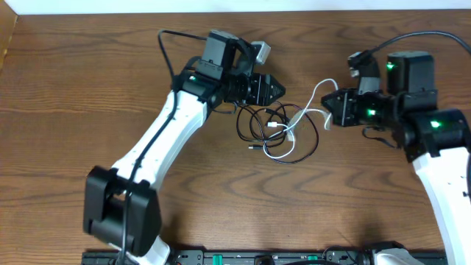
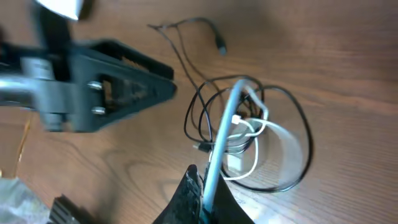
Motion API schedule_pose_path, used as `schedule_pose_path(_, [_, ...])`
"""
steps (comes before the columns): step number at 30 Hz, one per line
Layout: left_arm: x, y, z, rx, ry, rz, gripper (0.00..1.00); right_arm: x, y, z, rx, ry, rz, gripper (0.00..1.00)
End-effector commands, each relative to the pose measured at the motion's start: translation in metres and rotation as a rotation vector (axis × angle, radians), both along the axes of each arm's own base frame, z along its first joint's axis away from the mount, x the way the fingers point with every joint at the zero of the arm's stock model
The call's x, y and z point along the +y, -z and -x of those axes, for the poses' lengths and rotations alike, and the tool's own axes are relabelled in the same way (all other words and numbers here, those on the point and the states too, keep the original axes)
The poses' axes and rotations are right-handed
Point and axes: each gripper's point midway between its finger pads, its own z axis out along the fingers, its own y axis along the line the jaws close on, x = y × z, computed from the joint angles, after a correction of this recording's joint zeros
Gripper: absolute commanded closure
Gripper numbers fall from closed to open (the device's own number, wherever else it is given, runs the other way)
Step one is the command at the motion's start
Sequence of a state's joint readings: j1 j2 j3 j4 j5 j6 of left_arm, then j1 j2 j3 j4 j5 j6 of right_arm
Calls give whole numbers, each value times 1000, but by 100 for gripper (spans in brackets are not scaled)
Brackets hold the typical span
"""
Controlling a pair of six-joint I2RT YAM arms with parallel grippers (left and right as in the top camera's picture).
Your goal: Untangle cables
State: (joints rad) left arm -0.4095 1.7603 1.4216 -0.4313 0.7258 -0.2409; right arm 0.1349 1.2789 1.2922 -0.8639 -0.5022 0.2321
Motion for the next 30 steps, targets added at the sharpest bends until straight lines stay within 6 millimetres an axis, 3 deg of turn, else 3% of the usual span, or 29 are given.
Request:
schedule_pose_path(1, [0,18,-2,19,11,-35,45,-13,-21,2,-41,42,-50,99])
schedule_pose_path(7, [1,35,10,29,81,-88,45,-32,-40,1,-81,73,-123,99])
schedule_pose_path(13, [-6,49,37,-19,238,-168,45,-57,-41,-5,-82,150,-136,99])
schedule_pose_path(20, [-5,79,45,-74,235,-392,42,-85,-43,-9,-83,233,-158,99])
schedule_pose_path(30, [-22,118,59,-46,303,-471,36,-105,-45,-7,-80,274,-192,99])
